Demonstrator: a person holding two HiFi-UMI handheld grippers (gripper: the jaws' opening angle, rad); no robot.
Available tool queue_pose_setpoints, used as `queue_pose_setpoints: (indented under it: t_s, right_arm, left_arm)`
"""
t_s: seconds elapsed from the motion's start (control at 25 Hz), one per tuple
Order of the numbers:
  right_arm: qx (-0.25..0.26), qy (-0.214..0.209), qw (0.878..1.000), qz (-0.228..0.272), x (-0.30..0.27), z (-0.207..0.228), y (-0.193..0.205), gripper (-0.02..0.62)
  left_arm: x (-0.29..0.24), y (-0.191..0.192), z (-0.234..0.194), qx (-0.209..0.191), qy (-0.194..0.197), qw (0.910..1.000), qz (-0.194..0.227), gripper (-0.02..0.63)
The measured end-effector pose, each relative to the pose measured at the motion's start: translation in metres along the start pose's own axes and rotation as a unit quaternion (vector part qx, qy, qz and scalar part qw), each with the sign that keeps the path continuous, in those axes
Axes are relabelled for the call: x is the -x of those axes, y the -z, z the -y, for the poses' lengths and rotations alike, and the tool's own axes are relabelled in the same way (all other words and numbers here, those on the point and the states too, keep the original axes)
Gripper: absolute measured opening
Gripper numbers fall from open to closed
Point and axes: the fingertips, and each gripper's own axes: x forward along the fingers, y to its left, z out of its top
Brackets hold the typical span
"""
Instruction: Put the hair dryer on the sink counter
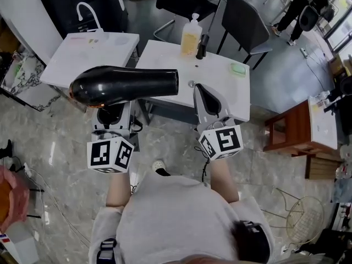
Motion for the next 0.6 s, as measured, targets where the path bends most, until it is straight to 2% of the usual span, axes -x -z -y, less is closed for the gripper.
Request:
queue_pose_setpoints:
  t_s: [0.28, 0.6]
  right_arm:
    - [0.008, 0.019, 1.000, -0.001, -0.049, -0.007, 0.011, 0.011]
    - [0.007, 0.028, 0.999, -0.027, -0.070, -0.002, 0.032, 0.011]
  left_arm:
    - [-0.037, 0.002, -0.044, 0.001, 0.021, 0.9998, -0.005, 0.267]
    - [-0.067, 0.021, -0.067, 0.019, 0.026, 0.9992, -0.023, 0.267]
